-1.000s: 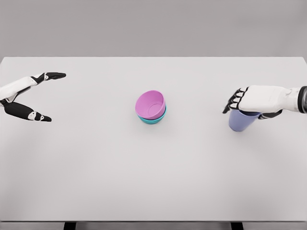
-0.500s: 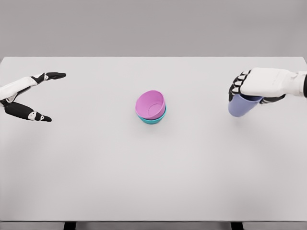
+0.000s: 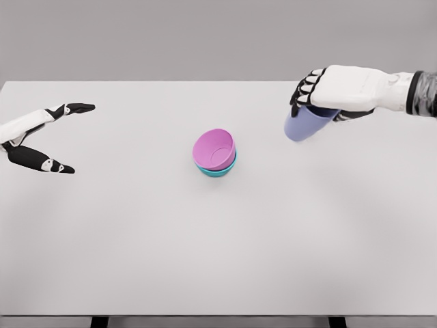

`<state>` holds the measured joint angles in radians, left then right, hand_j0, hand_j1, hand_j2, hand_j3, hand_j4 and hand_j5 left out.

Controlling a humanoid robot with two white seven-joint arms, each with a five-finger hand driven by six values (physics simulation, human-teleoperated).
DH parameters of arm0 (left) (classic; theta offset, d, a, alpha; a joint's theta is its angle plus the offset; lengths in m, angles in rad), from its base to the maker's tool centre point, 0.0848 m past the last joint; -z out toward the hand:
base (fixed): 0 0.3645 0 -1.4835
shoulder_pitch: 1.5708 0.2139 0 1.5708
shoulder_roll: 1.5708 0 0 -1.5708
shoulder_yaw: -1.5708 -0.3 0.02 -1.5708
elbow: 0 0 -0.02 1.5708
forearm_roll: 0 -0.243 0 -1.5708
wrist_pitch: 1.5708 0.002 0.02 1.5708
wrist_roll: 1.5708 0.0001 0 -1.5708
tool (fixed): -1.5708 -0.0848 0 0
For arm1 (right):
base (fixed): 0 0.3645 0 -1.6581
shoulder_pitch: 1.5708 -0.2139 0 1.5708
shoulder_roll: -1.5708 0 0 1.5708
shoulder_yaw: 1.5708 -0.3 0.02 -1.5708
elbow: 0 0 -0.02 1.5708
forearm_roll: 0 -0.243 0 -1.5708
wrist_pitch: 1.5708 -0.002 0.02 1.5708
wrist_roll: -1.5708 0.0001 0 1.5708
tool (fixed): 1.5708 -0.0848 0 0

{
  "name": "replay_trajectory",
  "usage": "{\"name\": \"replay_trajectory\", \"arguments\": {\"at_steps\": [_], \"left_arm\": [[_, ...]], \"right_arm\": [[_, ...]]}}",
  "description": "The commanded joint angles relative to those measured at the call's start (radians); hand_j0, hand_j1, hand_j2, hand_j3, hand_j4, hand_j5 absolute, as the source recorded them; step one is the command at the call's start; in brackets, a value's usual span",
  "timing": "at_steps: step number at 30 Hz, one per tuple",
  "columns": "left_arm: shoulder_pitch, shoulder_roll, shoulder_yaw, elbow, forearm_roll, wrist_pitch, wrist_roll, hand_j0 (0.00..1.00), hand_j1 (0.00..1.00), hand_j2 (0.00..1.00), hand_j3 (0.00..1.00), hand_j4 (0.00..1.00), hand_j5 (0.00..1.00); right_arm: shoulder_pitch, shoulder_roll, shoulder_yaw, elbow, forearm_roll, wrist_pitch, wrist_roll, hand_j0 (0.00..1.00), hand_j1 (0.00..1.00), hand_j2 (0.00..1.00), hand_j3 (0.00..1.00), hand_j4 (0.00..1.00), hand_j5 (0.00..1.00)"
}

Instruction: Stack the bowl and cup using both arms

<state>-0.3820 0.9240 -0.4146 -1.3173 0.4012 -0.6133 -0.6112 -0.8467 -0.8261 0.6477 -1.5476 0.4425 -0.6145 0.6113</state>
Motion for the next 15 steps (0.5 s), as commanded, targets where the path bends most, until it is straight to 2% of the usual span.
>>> {"name": "replay_trajectory", "arguments": {"at_steps": [1, 8, 15], "left_arm": [[0.000, 0.001, 0.000, 0.000, 0.008, 0.002, 0.000, 1.00, 1.00, 1.00, 1.00, 1.00, 1.00], [0.000, 0.001, 0.000, 0.000, 0.008, 0.002, 0.000, 1.00, 1.00, 1.00, 1.00, 1.00, 1.00], [0.000, 0.001, 0.000, 0.000, 0.008, 0.002, 0.000, 1.00, 1.00, 1.00, 1.00, 1.00, 1.00]], "right_arm": [[0.000, 0.033, -0.002, 0.001, -0.007, 0.004, 0.000, 0.62, 0.62, 0.62, 0.62, 0.62, 0.62], [-0.054, 0.133, -0.006, 0.011, -0.008, 0.004, 0.000, 0.62, 0.62, 0.62, 0.62, 0.62, 0.62], [-0.069, 0.223, 0.001, 0.003, -0.008, 0.004, 0.000, 0.62, 0.62, 0.62, 0.62, 0.62, 0.62]]}}
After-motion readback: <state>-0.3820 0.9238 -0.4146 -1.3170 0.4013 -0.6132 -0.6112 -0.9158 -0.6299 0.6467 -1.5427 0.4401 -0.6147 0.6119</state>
